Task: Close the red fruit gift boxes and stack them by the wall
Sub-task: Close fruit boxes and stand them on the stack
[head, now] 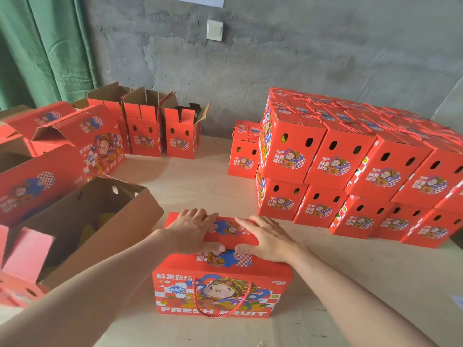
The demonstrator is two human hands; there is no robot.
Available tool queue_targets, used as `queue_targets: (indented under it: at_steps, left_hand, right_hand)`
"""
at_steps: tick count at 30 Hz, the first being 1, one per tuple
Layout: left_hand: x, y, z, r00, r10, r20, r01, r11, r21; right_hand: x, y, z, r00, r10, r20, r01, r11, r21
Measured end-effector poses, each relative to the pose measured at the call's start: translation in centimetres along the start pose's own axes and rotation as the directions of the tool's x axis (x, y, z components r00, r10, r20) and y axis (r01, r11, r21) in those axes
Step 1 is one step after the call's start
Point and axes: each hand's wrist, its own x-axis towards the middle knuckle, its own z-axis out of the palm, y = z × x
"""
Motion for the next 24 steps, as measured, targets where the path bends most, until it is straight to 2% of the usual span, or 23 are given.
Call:
queue_targets:
  at_steps: [9,19,24]
  left_hand:
    - [0.6,-0.3,-0.7,0.996,0.065,-0.061,-0.063,0.997,0.043]
    - [1.0,0.7,-0.8,0.999,-0.016,0.043,0.013,0.998,0.068]
    - [0.4,-1.2,-1.3,0.993,0.088,0.082,-0.087,0.996,-0.014]
  right_hand:
    - [0.7,0.1,-0.3,1.0,-0.024,0.015,0.026,0.997,-0.079]
    - [0.9,-0.3,-0.6,0.992,-0.104,-0.074,0.084,0.97,-0.229]
    - [0.8,-0.3,-0.8,0.989,-0.127,-0.08,0.105,0.965,-0.239]
